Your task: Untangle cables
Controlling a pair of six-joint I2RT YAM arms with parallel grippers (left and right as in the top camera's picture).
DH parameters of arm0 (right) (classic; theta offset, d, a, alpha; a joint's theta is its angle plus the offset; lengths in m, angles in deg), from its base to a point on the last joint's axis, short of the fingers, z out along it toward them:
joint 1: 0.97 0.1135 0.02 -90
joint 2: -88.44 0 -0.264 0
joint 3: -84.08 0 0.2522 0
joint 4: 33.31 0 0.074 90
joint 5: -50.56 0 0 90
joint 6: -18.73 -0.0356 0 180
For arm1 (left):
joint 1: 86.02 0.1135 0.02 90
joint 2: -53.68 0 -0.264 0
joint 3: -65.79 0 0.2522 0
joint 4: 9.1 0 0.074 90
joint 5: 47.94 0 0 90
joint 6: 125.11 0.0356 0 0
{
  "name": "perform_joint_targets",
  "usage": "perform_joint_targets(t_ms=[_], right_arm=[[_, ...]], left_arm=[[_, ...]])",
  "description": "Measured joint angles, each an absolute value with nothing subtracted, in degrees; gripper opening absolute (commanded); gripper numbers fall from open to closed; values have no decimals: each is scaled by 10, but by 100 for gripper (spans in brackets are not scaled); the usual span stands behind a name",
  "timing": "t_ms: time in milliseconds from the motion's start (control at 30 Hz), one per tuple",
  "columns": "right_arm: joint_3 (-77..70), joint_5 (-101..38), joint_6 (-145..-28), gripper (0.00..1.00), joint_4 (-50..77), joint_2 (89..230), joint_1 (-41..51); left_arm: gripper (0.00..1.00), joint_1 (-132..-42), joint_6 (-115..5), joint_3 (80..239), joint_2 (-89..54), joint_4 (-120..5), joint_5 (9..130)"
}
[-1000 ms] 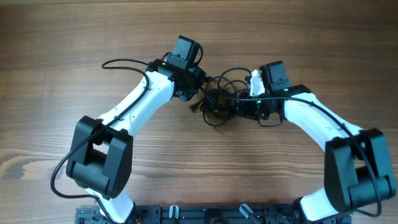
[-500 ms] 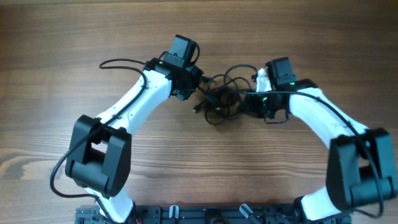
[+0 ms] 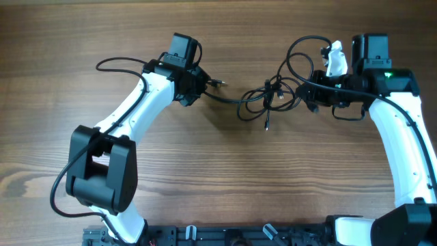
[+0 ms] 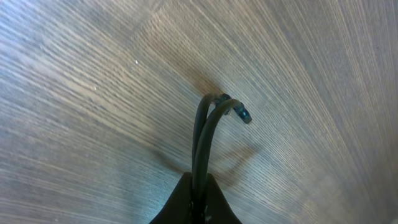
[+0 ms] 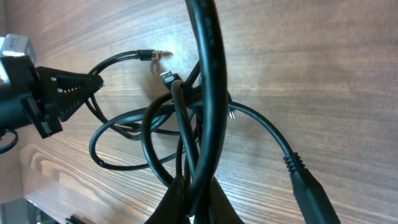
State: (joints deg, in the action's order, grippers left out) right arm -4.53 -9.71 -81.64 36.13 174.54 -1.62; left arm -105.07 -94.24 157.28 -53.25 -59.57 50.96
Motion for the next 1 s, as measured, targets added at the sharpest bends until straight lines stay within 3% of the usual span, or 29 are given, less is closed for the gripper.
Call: perform_joint_targets(t_ms=[700, 1000], right_arm=[[-45, -98, -810, 4, 362, 1745, -16], [-45, -102, -810, 4, 366, 1745, -16]], left_arm=[[4, -1048, -921, 1573, -533, -602, 510], [4, -1043, -742, 1581, -517, -587, 538]])
